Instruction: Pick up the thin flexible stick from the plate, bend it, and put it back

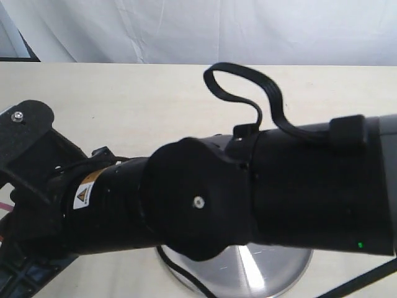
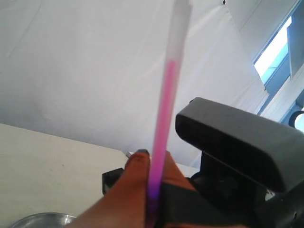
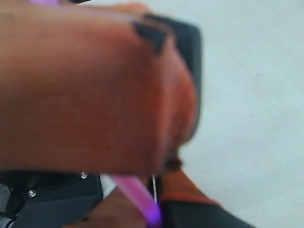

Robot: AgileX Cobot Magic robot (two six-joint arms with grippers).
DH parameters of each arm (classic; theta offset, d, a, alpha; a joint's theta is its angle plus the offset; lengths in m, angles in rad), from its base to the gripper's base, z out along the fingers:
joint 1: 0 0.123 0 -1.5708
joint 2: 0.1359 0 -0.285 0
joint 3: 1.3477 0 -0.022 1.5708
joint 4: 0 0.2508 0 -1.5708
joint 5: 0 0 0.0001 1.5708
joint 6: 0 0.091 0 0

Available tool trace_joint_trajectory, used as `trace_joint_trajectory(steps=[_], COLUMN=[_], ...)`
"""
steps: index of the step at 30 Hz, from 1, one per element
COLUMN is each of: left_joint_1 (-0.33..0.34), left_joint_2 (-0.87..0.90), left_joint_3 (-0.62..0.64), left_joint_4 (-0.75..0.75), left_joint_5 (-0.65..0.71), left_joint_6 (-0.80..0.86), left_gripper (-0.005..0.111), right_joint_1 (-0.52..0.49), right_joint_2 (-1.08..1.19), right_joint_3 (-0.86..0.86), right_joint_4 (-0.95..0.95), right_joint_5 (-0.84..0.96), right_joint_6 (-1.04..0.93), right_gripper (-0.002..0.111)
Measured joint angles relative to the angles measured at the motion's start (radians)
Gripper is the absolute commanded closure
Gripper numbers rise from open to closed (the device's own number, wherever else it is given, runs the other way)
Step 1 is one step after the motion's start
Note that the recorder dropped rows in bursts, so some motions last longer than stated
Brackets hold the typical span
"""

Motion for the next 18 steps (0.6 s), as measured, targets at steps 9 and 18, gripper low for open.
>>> trace_joint_trajectory(steps=[9,18], left_joint_1=[0.000,0.000], left_joint_2=[0.000,-0.006], left_joint_3=[0.000,-0.017], left_joint_4=[-0.004,-0.036], left_joint_5=[0.017,0.027], left_joint_6=[-0.010,-0.021], left_gripper=[0.085,0.076], right_joint_1=[-0.004,-0.020], right_joint_2=[-0.029,-0.081], right_joint_3=[0.000,0.016], right_joint_4=[-0.029,-0.066], right_joint_5=[0.067,0.177], right_joint_6=[0.003,0.016], right_gripper=[0.109,0.109])
